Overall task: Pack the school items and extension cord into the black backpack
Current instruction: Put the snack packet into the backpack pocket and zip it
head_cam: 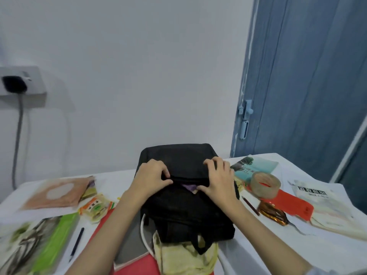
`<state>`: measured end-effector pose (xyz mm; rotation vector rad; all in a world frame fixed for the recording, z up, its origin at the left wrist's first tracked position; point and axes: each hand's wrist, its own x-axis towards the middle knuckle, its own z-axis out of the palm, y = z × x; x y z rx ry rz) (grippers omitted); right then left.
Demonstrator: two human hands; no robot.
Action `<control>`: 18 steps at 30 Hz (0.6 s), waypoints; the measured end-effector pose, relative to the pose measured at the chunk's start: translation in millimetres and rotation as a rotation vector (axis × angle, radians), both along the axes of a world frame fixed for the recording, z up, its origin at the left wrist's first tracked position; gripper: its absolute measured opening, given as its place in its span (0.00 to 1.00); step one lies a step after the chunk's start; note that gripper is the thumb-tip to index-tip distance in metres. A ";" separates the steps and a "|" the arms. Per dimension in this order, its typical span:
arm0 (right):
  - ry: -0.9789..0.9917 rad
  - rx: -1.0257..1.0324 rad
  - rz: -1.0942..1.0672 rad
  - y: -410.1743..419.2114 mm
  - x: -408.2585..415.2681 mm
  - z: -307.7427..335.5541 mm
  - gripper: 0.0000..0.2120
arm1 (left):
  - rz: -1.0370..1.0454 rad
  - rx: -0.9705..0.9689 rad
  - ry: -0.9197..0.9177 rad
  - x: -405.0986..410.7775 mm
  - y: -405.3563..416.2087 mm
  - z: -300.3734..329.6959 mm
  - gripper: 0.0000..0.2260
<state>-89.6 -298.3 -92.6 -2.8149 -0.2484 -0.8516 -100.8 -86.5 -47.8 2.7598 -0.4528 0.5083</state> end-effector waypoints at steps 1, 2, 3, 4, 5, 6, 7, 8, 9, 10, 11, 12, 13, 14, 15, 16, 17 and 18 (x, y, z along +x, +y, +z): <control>0.121 0.072 -0.015 -6.9 5.1 -1.2 0.36 | -0.003 0.073 0.037 2.2 -7.8 0.9 0.10; 0.248 0.179 0.009 -13.5 9.1 -1.0 0.35 | -0.030 0.110 0.068 5.5 -17.0 0.3 0.15; 0.345 0.267 0.056 -19.6 14.7 -1.8 0.30 | -0.069 0.121 0.101 10.3 -27.4 -1.6 0.18; 0.383 0.320 0.102 -24.0 18.4 -2.0 0.23 | -0.109 0.128 0.136 14.7 -37.8 -4.7 0.21; 0.370 0.340 0.133 -27.5 20.8 -1.7 0.17 | -0.135 0.161 0.175 19.5 -47.7 -8.9 0.23; 0.345 0.340 0.149 -29.6 22.0 -1.8 0.12 | -0.143 0.212 0.207 23.3 -55.6 -13.6 0.25; 0.329 0.342 0.155 -31.8 23.8 -1.3 0.09 | -0.134 0.263 0.229 27.9 -62.6 -18.4 0.24; 0.329 0.347 0.160 -33.1 25.8 -0.1 0.07 | -0.112 0.289 0.223 32.0 -67.5 -22.0 0.21; 0.334 0.350 0.155 -33.3 27.0 1.0 0.07 | -0.078 0.301 0.190 34.8 -70.3 -23.7 0.17; 0.334 0.341 0.155 -33.4 28.3 2.5 0.07 | -0.031 0.306 0.137 37.4 -72.5 -24.0 0.13; 0.326 0.327 0.162 -32.6 29.9 3.9 0.07 | 0.026 0.329 0.078 40.0 -73.3 -23.2 0.11; 0.317 0.309 0.181 -31.8 30.9 4.7 0.07 | 0.083 0.350 0.037 41.9 -72.3 -22.3 0.10; 0.318 0.291 0.207 -29.2 33.9 5.9 0.07 | 0.144 0.362 0.033 43.6 -69.2 -21.0 0.10; 0.324 0.273 0.231 -28.6 34.8 6.8 0.07 | 0.172 0.361 0.053 43.9 -67.3 -18.7 0.09; 0.333 0.259 0.267 -26.4 36.2 8.0 0.06 | 0.174 0.323 0.111 44.6 -61.8 -17.3 0.07; 0.353 0.254 0.315 -24.6 39.2 7.5 0.06 | 0.136 0.227 0.206 43.9 -54.3 -15.9 0.04; 0.391 0.263 0.374 -22.4 42.2 7.3 0.06 | 0.087 0.089 0.332 42.7 -45.3 -15.2 0.07; 0.450 0.274 0.444 -20.2 44.3 7.2 0.06 | 0.030 -0.091 0.447 38.1 -36.7 -13.1 0.10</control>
